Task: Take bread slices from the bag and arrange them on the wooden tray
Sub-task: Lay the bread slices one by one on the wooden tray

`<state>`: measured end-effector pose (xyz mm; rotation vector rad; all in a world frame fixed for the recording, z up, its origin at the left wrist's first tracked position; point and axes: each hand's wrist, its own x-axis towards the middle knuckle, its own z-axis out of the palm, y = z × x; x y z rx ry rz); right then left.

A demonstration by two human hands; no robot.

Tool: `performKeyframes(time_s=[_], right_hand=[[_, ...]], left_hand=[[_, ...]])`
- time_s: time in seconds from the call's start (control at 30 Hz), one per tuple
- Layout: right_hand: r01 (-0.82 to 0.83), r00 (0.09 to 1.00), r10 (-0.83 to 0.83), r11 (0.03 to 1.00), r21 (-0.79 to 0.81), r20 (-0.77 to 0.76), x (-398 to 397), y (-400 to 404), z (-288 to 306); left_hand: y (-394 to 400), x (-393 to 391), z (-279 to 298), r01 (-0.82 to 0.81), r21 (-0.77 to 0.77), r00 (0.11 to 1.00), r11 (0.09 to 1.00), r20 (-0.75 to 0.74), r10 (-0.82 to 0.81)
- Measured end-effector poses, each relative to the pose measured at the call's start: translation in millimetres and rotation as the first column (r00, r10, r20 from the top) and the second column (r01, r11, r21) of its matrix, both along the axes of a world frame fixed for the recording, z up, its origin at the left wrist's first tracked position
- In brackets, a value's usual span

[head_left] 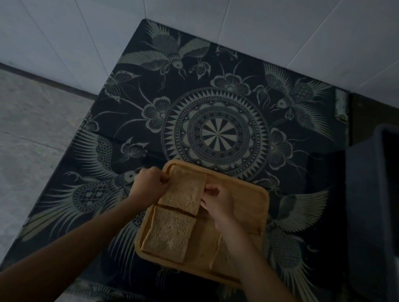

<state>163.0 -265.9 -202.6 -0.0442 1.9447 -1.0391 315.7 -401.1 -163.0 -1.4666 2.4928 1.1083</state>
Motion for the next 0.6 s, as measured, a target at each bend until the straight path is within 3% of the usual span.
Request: performKeyframes(time_s=[0.17,0.27,0.6], right_hand=[[-0.152,0.988,0.152,0.988,0.031,0.024,-9.9,8.8,17.5],[-0.211,0.977,0.211,0.977,-0.007,-0.044,-24.6,30.6,36.9],[-0.154,0.975,0.157,0.988,0.029,-0.156,-67.9,132.8,64.7]], left_hand=[[1.8,-2.3,19.2,0.088,0.074,0.992,0.993,0.084,-0.094],[8.4,-2.7,30.0,0.094,0.071,0.990,0.993,0.097,-0.101],[73.0,-22.3,53.5,0.168,0.182,0.986,0.969,-0.033,-0.165]])
